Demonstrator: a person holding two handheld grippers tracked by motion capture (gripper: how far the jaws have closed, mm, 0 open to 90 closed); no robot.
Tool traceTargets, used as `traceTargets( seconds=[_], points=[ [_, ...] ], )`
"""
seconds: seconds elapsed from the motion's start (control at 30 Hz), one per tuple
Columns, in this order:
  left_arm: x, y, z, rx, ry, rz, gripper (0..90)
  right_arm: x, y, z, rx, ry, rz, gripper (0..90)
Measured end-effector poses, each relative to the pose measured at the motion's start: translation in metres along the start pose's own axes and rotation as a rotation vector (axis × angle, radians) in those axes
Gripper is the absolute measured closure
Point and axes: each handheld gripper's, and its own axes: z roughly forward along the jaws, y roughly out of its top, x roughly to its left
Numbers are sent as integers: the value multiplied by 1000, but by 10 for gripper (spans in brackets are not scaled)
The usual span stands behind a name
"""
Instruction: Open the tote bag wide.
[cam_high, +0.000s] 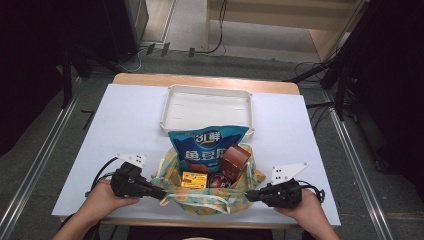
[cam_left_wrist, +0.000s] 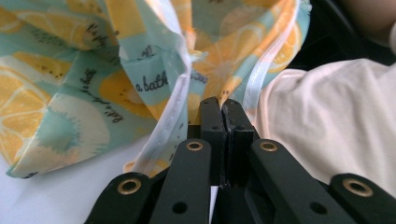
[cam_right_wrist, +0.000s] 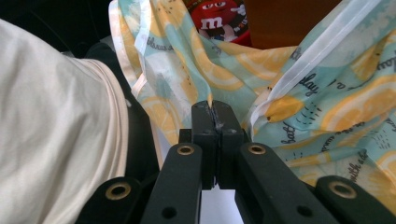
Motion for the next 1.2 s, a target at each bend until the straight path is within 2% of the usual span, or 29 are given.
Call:
traceTargets(
  seconds=[0.07,0.13,0.23,0.37,0.5,0.57,0.73,0.83,0.93,0.97,1.03,1.07,1.13,1.2],
  points=[
    [5,0,3,10,30,0,893,-2,-2,3,6,-4,-5,900],
    [10,0,4,-5,41,-3,889,-7,-4,7,9,-11,-13,900],
    [17,1,8,-21,47,3,886,-12,-8,12,-6,-8,-22,900],
    [28,2,12,-33,25,-1,885,-19,-11,18,-12,-2,-34,900],
    [32,1,17,-56,34,54,884,-23,-12,26,7,8,-28,900],
    [33,0,21,-50,38,78,883,-25,-12,29,16,17,-26,900],
    [36,-1,26,-11,16,41,888,-27,-14,38,48,33,-28,900],
    [40,-3,26,-12,21,37,892,-27,-15,41,66,27,-43,900],
    [45,-4,28,0,14,-1,899,-29,-18,43,96,19,-40,900],
    [45,-4,28,0,16,4,900,-30,-18,44,108,11,-36,900],
    [47,-4,27,-10,19,-13,900,-31,-18,43,103,10,-32,900],
    [47,-4,27,-14,24,-15,900,-32,-18,43,102,1,-32,900],
    [44,-3,25,-14,43,16,895,-32,-17,43,106,2,-21,900],
    [40,-2,23,-23,43,20,862,-30,-17,40,98,5,-26,876]
  ],
)
